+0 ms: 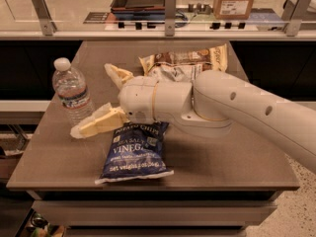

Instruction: Pick water bottle

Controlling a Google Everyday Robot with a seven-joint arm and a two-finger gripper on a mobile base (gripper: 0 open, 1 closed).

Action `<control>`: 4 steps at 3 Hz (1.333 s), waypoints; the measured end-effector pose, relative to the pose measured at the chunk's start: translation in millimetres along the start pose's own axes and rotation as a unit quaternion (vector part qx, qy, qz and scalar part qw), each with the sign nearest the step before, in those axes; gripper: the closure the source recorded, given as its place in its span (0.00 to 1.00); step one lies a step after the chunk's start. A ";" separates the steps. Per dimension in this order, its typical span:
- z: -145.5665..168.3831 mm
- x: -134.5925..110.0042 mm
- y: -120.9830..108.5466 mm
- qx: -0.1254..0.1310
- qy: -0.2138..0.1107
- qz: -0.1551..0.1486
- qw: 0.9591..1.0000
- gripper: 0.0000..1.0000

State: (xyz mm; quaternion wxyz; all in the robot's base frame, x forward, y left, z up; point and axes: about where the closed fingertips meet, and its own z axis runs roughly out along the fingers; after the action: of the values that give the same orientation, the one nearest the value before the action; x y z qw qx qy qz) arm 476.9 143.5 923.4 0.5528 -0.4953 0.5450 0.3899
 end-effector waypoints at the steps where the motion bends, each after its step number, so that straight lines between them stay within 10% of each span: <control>1: 18.4 -0.6 -1.8 -0.007 -0.003 -0.007 1.000 0.00; 3: 54.3 7.7 0.7 -0.037 0.003 0.003 0.999 0.00; 4: 56.2 6.0 3.2 -0.039 0.003 0.002 0.999 0.18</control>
Offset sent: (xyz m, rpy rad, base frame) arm 0.0187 0.0533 -0.0177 -0.0101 0.0250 0.0649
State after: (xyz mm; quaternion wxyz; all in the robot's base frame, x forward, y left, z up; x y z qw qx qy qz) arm 486.5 198.2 912.3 0.5308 -0.5168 0.5318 0.4102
